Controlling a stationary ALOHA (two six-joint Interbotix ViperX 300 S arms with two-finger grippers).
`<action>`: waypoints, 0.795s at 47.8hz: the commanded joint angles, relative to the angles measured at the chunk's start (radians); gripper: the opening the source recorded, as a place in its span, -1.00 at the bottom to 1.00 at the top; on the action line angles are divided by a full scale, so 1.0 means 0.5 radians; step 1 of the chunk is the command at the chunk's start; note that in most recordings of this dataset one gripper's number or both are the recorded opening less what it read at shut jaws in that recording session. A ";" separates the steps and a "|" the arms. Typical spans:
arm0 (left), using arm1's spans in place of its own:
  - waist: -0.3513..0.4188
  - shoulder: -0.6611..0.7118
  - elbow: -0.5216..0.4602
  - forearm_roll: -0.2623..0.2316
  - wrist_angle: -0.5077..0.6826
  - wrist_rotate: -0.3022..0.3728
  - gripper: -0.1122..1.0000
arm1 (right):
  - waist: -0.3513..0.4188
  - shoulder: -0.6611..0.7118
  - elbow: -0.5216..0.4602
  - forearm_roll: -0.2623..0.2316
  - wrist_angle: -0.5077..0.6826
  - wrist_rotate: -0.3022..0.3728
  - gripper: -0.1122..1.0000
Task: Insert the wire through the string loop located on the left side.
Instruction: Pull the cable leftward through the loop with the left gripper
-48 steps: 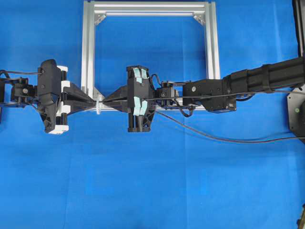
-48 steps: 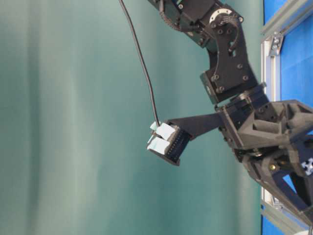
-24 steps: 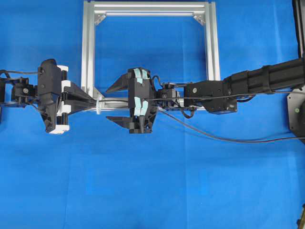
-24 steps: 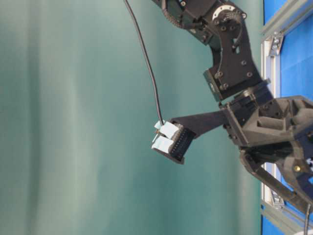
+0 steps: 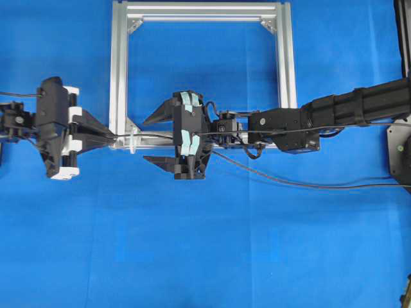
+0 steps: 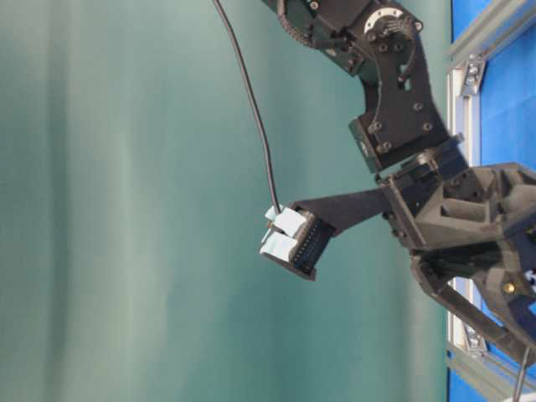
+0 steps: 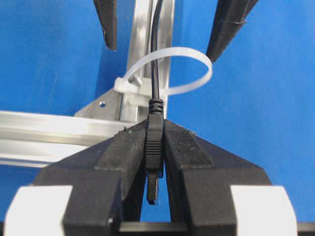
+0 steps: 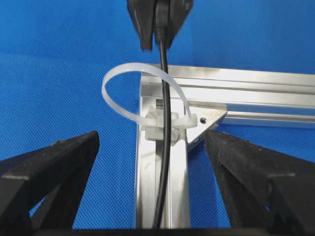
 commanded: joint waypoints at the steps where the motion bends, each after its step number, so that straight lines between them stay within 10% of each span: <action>1: 0.003 -0.147 -0.006 0.003 0.141 0.009 -0.69 | 0.006 -0.064 -0.015 0.003 -0.012 0.000 0.96; 38: 0.003 -1.239 0.009 0.006 1.353 -0.080 -0.69 | 0.006 -0.080 -0.012 0.003 -0.006 -0.003 0.96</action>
